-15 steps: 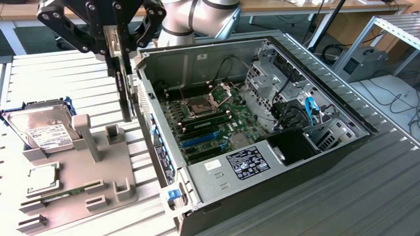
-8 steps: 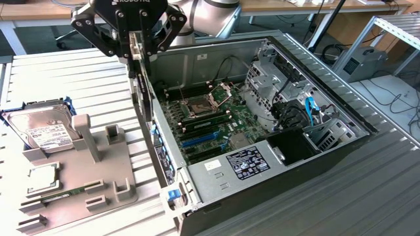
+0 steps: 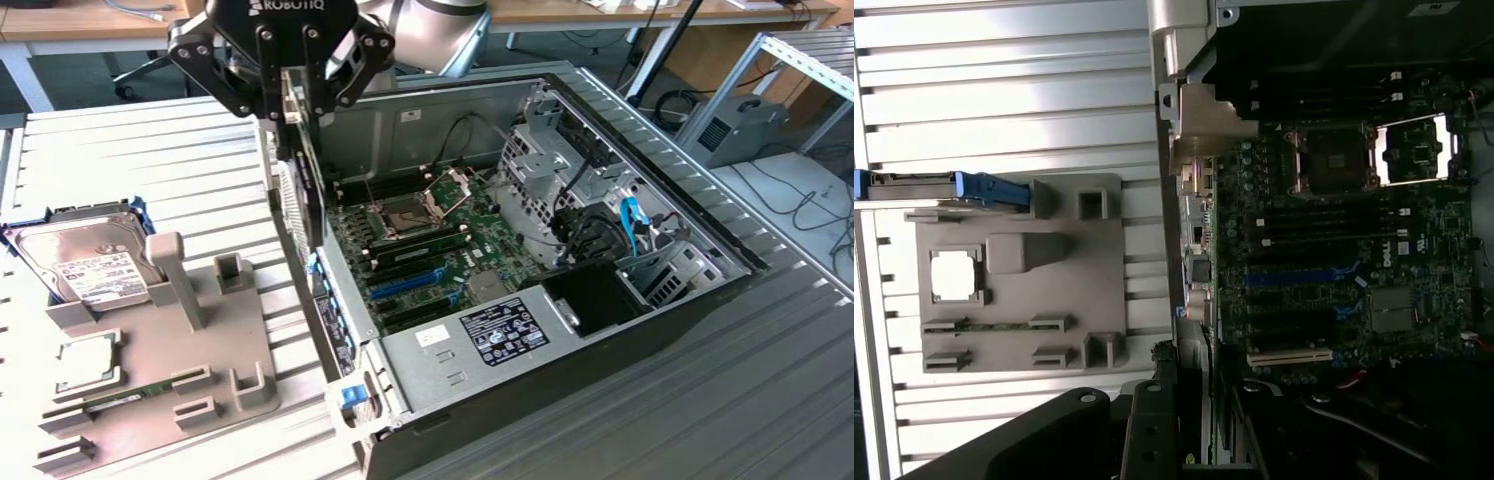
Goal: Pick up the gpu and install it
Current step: 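Pick up the gpu and move the gpu toward the slot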
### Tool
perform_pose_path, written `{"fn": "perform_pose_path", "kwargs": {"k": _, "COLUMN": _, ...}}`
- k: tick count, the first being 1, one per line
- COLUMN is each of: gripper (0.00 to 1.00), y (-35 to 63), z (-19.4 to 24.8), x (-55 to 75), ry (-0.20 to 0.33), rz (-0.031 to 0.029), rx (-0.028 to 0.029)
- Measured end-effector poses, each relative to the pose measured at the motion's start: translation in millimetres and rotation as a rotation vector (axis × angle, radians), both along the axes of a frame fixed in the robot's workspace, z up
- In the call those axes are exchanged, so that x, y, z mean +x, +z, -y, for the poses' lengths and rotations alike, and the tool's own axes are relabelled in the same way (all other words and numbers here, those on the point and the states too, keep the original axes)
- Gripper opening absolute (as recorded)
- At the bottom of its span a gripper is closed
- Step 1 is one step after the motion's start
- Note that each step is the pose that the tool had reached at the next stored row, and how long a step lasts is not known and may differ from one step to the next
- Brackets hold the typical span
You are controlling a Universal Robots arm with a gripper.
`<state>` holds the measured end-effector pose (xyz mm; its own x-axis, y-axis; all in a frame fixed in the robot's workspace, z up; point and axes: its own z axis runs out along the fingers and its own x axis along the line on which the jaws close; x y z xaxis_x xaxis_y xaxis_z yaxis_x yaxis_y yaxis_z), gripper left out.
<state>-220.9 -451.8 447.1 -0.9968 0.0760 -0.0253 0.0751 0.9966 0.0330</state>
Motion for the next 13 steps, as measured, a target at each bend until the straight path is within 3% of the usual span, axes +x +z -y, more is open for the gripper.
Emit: {"fn": "perform_pose_path", "kwargs": {"k": 13, "gripper": 0.26, "y": -3.2, "z": 0.0, "x": 18.9, "ry": 0.0, "rz": 0.0, "rx": 0.0}}
